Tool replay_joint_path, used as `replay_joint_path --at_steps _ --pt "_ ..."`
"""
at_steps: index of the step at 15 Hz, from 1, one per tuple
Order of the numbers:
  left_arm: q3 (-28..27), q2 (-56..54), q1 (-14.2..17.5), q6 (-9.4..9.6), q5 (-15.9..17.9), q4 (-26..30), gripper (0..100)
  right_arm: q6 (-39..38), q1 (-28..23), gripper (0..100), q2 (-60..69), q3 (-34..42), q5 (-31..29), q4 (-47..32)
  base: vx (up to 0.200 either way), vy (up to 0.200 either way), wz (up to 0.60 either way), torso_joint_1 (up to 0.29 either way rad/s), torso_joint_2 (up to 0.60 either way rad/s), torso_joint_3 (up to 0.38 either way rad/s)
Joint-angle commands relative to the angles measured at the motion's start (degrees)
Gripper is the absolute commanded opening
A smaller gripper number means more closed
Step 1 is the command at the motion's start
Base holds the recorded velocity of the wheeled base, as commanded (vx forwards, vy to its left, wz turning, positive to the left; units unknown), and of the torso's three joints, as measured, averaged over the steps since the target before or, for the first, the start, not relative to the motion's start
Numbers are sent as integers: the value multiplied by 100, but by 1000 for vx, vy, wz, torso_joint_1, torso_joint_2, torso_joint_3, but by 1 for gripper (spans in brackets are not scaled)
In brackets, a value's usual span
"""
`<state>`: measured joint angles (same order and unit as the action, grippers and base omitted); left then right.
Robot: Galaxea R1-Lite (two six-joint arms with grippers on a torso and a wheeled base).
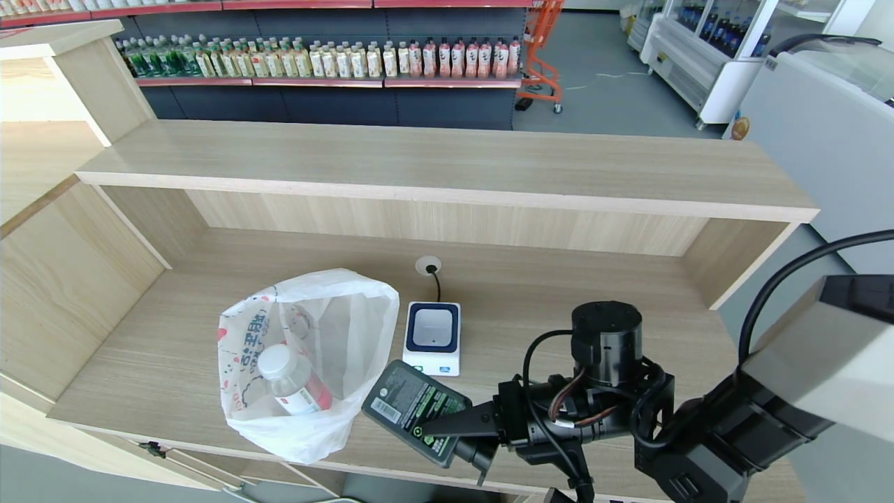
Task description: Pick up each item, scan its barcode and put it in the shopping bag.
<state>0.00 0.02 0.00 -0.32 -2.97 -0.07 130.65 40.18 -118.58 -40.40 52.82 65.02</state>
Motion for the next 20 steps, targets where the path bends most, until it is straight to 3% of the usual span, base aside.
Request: replay_joint_path --at_steps 1,20 --pt "0 -2 0 -3 -1 -1 100 -13 7 0 -210 -56 0 -43 0 0 0 0 0 0" --pt "0 -2 0 -3 -1 -1 100 -118 43 0 -482 -196 123 -43 0 0 0 0 0 0"
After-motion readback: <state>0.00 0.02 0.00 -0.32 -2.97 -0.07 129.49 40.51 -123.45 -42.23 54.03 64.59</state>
